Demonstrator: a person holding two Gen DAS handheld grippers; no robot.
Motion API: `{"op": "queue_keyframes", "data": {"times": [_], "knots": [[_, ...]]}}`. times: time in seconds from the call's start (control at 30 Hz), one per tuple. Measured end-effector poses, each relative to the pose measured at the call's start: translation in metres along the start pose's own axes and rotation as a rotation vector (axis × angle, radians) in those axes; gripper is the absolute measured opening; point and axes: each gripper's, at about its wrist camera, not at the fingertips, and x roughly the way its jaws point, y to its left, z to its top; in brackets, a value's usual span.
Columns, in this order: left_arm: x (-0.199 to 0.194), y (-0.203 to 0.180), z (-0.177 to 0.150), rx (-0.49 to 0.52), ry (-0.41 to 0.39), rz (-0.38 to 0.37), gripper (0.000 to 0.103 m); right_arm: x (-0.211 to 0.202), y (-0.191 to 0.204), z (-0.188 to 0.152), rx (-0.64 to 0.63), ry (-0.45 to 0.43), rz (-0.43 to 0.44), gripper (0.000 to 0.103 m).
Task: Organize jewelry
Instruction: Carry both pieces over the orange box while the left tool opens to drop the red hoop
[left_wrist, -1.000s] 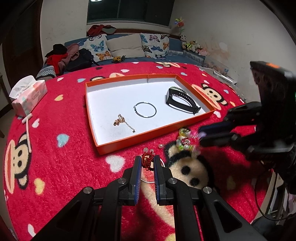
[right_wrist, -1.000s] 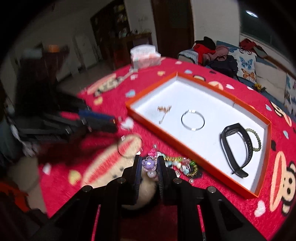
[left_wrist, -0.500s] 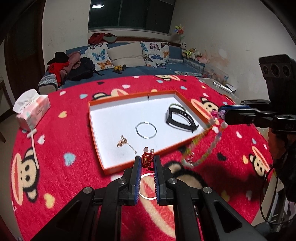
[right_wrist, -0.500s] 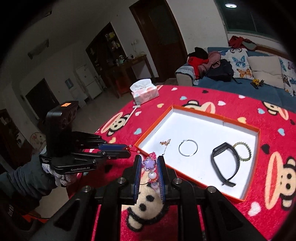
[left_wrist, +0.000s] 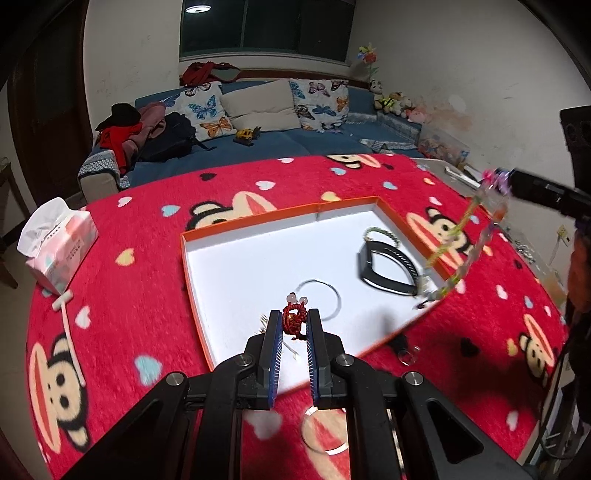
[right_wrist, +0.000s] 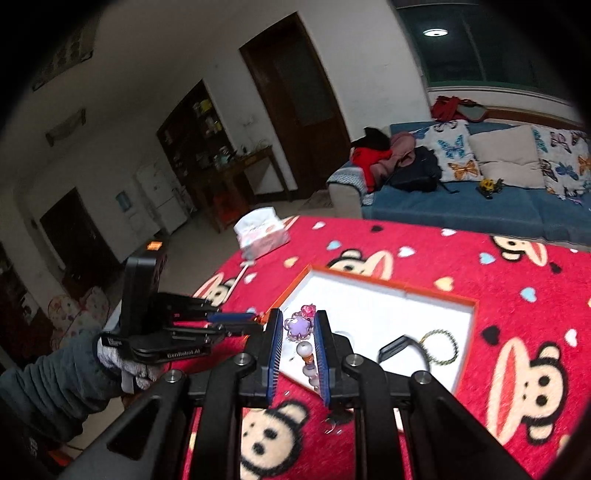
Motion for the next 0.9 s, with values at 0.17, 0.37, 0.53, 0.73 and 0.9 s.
{"op": "queue_keyframes", "data": {"times": [0.17,0.37,0.53,0.73,0.9], "knots": [[0.031,0.016,0.014,-0.028,0.041,0.014,0.013,0.004,-0.023,0.006,0.042,-0.027,-0.038,0.019],[0.063,0.031,0.019,-0.049,0.080,0.027,0.013,0.017,-0.051,0.004,0.071,-0.024,-0.104,0.020],[0.082,0.037,0.020,-0.058,0.108,0.031,0.013,0.023,-0.068,-0.007,0.113,0.000,-0.119,0.019],[0.095,0.041,0.018,-0.073,0.128,0.040,0.014,0.020,-0.071,-0.008,0.119,0.002,-0.119,0.020],[0.101,0.043,0.017,-0.078,0.138,0.045,0.014,0.019,-0.066,-0.003,0.106,-0.003,-0.110,0.020]]}}
